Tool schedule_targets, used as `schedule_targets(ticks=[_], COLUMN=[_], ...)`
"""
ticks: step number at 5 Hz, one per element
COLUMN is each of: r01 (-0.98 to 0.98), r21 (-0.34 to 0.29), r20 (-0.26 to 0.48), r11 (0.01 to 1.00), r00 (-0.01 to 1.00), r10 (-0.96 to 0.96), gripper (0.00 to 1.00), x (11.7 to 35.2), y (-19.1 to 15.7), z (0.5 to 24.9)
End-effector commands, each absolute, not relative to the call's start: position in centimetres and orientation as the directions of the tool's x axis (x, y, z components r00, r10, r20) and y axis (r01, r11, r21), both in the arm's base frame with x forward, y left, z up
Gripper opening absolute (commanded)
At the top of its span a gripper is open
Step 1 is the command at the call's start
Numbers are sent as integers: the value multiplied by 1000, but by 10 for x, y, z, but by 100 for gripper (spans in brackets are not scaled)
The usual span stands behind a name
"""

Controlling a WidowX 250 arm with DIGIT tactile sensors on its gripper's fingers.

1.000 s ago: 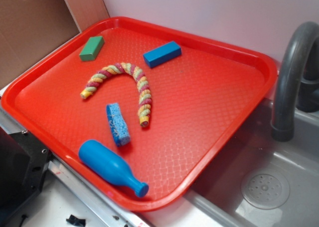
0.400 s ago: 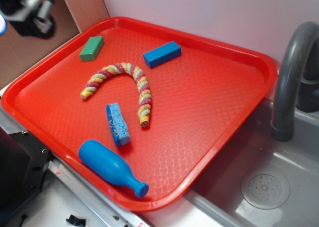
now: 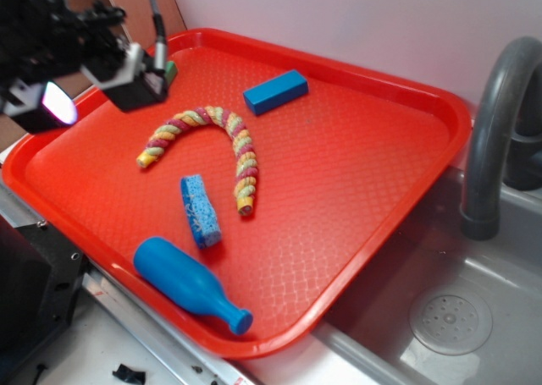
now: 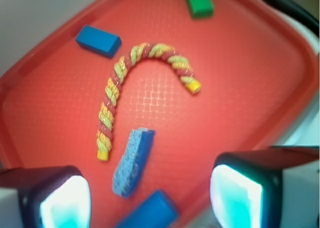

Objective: Grab the blue sponge.

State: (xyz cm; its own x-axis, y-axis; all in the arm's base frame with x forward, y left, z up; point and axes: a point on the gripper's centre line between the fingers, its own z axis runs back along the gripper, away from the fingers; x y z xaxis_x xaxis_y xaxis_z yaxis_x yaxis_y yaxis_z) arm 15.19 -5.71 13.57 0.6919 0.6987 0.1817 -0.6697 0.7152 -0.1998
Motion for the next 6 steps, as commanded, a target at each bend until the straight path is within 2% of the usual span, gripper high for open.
schedule_targets(ticks=[1,3,5,6], r01=[-663,-624,-602,-601], r21=[-179,-105,-85,-88], r20=[125,84,65,65], r11=[727,774,794,794], r00=[717,770,792,792], r10=[686,632,607,607], gripper=[100,100,100,0], x=[176,180,179,179], y=[-68,-80,-81,-80], z=[90,44,25,24])
